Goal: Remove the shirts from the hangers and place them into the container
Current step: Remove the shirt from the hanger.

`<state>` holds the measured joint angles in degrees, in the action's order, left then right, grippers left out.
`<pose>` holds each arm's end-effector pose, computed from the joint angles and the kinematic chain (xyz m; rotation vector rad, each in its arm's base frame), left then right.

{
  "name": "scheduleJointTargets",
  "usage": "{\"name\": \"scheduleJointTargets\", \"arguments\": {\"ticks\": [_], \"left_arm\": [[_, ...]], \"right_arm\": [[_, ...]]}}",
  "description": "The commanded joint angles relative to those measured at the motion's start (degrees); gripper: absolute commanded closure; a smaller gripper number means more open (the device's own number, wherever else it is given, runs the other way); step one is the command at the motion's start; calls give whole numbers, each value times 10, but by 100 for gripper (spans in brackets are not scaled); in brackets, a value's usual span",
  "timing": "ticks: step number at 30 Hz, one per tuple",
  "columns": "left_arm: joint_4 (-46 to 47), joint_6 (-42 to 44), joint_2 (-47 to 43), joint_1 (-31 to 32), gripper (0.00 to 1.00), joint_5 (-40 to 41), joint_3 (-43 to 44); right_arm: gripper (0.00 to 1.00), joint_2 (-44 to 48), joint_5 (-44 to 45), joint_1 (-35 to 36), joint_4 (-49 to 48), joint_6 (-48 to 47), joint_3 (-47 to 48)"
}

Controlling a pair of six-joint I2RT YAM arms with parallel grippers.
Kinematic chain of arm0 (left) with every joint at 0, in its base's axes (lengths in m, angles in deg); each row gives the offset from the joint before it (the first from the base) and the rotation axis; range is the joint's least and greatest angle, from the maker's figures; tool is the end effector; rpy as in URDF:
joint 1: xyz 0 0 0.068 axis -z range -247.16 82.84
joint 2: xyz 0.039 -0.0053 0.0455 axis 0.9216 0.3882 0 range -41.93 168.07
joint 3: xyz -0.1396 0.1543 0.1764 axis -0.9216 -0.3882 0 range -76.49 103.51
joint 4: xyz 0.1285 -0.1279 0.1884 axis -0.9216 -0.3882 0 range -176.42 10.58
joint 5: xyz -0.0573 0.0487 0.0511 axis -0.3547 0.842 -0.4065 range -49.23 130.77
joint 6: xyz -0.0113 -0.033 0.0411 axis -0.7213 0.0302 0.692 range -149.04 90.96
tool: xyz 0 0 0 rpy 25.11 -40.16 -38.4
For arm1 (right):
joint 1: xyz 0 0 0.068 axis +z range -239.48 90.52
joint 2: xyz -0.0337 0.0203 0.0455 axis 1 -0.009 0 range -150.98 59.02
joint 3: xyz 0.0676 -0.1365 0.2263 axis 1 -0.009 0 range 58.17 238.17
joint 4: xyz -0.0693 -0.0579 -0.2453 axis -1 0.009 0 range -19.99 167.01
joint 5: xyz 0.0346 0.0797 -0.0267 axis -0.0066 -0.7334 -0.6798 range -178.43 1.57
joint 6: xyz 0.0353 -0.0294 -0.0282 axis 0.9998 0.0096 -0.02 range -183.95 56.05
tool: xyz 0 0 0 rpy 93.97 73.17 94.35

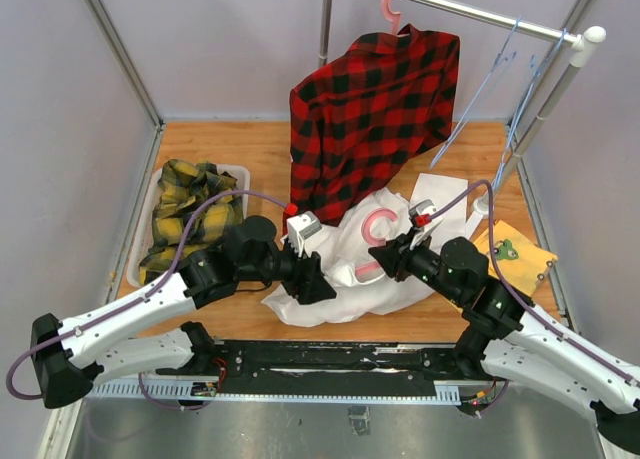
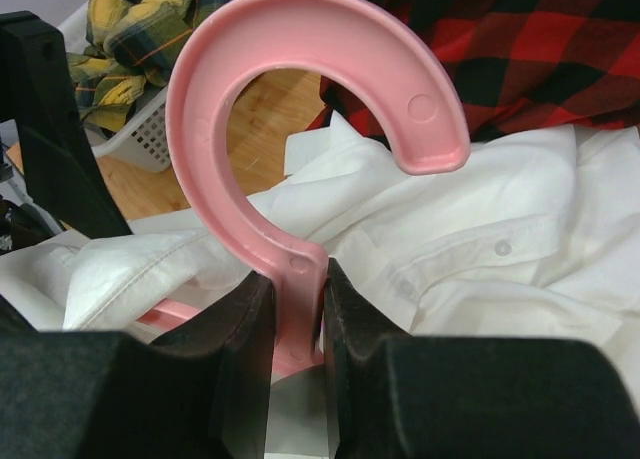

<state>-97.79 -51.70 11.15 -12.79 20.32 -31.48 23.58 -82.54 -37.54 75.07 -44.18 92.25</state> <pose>0.1114 -0.1768 0.3018 0.8405 2.0566 -1.1634 0.1015 0.1236 0.3086 -0.4083 1.7073 0.8451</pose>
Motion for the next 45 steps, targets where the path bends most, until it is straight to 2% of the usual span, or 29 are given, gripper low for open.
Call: {"name": "scheduleJointTargets", "arguments": {"ticks": [1, 6, 10, 15, 18, 19, 26, 37, 45], "left_arm": [[31, -8, 8, 9, 41, 29, 17], [29, -10, 3, 11, 69, 33, 10], [27, -14, -17, 11, 71, 43, 5], [-4, -5, -28, 11, 78, 74, 11], [-25, 0, -30, 11, 96, 90, 16], [-33, 0, -29, 11, 99, 95, 17], [-92, -1, -40, 11, 99, 153, 16], [-157, -4, -75, 10, 99, 188, 27], [-163, -9, -79, 11, 99, 198, 28]], "right_arm": [[99, 20, -25, -5, -24, -17, 8], [99, 31, 1, -5, -15, -22, 0], [99, 26, 17, -5, -7, -40, -6], [99, 15, 53, -5, 18, -57, -4], [99, 13, 83, -5, 24, -55, -4], [99, 14, 93, -6, 26, -52, -4], [99, 43, 173, -5, 23, -22, -13], [99, 161, 304, -6, -39, 41, -90], [99, 205, 337, -6, -32, 80, -105]]}}
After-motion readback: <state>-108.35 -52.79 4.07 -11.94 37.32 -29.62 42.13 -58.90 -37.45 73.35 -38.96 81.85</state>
